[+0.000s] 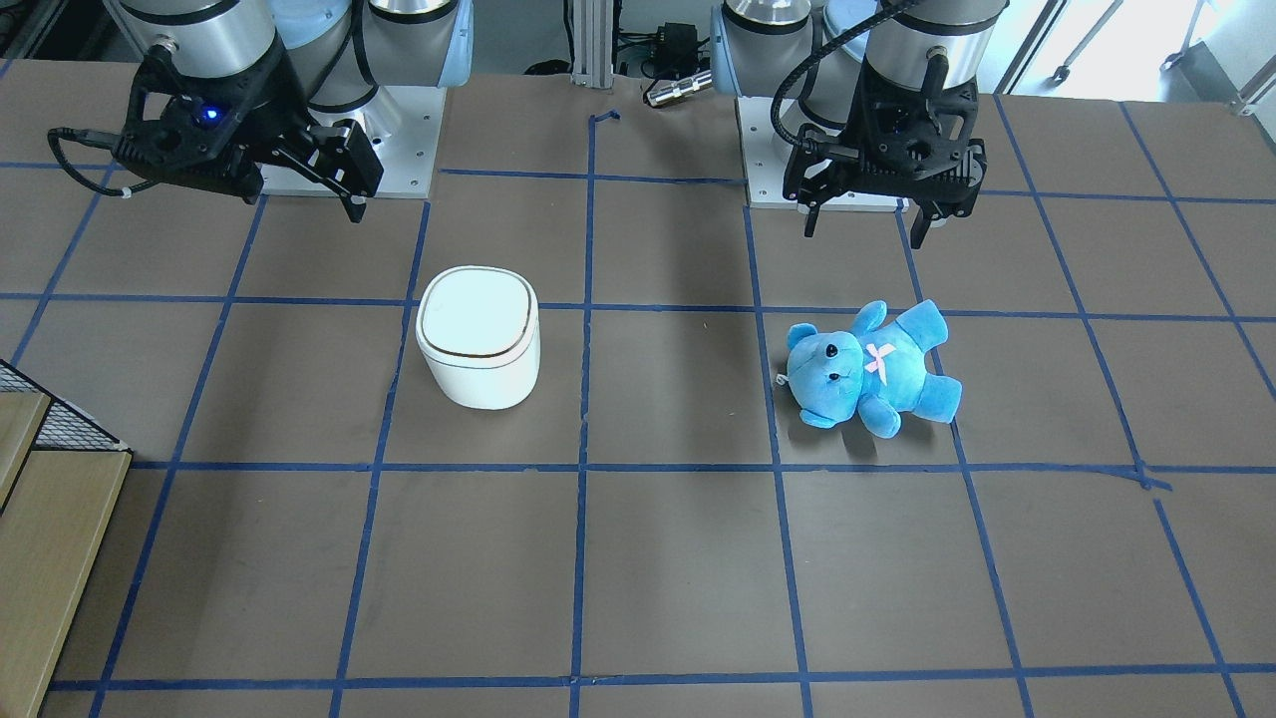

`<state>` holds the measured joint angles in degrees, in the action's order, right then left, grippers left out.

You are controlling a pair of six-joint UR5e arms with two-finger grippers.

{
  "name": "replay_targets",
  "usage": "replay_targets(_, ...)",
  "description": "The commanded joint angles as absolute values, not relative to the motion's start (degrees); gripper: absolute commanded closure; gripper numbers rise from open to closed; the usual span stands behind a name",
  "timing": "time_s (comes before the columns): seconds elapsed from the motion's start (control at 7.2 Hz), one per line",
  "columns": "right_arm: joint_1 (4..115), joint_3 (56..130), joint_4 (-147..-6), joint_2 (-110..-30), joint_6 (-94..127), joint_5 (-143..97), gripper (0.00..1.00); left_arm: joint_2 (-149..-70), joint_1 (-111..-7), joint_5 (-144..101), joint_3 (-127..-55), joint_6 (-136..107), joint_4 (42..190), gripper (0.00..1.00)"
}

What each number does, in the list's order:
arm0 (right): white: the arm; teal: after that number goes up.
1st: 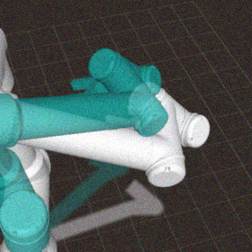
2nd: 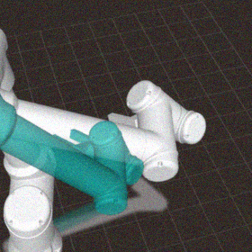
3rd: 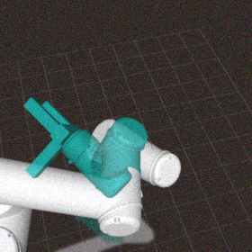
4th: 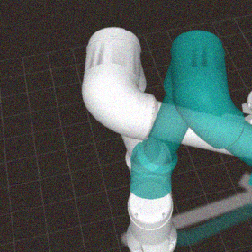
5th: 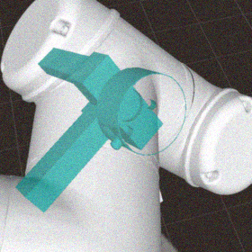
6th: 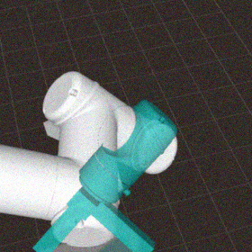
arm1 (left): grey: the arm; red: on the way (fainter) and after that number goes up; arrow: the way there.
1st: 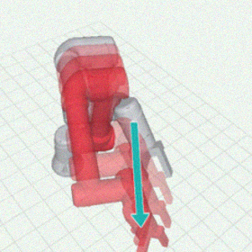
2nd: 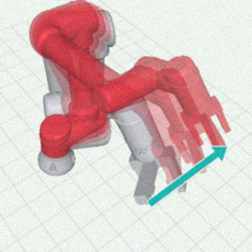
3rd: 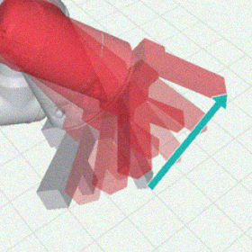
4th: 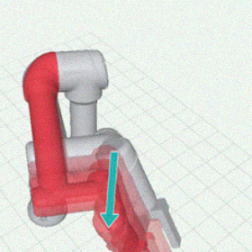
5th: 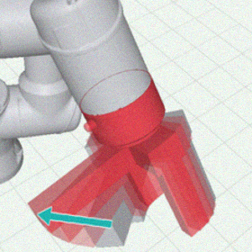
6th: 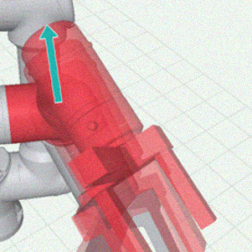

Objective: Open trash can with right arm

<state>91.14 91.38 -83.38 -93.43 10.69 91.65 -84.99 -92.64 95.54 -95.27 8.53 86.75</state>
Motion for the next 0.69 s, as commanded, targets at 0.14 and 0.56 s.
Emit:
replay_targets(0.14, 91.14, 91.41, -83.23, -93.43, 10.72, 91.93, 0.00, -84.99, -92.64, 95.54, -95.27, 8.53, 86.75, 0.00)
replay_targets(0.56, 91.23, 91.67, -83.32, -93.34, 11.16, 91.76, 0.00, -84.99, -92.64, 95.54, -95.27, 8.53, 86.66, 0.00)
